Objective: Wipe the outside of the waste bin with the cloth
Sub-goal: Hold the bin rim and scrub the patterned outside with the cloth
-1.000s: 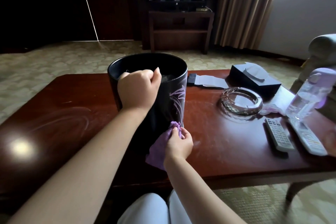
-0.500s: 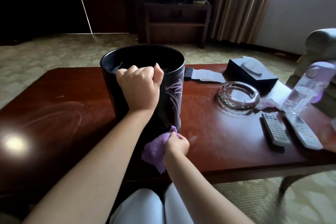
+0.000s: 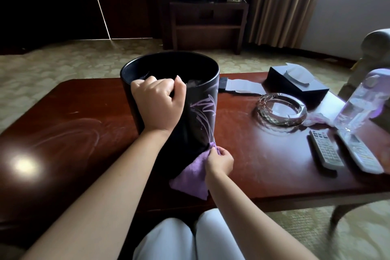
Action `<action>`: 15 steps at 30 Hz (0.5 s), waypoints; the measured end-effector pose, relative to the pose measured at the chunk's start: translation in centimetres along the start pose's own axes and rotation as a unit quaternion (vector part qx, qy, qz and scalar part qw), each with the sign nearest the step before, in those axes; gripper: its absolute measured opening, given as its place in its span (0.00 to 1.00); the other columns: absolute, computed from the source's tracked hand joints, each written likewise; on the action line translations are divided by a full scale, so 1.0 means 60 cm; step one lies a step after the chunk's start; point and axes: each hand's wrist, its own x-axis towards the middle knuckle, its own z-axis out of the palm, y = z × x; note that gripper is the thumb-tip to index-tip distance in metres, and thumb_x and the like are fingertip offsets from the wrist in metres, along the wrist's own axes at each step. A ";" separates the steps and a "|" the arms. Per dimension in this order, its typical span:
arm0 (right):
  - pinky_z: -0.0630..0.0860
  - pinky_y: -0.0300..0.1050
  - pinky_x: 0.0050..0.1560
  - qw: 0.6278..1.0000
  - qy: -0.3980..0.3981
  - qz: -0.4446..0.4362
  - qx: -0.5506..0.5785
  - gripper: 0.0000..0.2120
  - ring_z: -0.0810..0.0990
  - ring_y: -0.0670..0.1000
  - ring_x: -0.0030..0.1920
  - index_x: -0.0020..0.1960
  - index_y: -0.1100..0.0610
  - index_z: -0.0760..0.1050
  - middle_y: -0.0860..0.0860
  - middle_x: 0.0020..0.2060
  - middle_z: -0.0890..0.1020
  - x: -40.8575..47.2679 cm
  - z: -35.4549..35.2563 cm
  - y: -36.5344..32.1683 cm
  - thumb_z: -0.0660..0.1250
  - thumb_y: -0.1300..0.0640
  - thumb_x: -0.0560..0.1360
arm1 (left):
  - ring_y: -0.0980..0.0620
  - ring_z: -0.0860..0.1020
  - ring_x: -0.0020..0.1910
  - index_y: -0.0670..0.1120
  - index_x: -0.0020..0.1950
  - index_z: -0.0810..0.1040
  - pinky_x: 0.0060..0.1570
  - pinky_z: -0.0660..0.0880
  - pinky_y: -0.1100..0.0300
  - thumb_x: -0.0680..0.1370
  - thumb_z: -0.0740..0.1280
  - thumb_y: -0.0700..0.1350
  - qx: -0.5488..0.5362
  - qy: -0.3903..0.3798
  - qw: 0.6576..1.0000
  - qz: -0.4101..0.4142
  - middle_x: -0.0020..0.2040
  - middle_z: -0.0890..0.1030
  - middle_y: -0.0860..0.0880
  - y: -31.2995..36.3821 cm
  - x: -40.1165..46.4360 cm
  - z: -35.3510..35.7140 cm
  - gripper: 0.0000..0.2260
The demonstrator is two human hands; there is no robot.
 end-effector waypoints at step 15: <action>0.68 0.33 0.45 0.997 -0.029 -0.064 0.005 0.06 0.77 0.46 0.44 0.49 0.56 0.80 0.50 0.42 0.82 -0.016 -0.011 -0.003 0.67 0.59 0.75 | 0.46 0.66 0.24 0.49 0.27 0.57 0.36 0.60 0.53 0.76 0.62 0.44 -0.008 -0.008 1.000 0.001 0.24 0.58 0.55 0.003 0.002 -0.005 0.20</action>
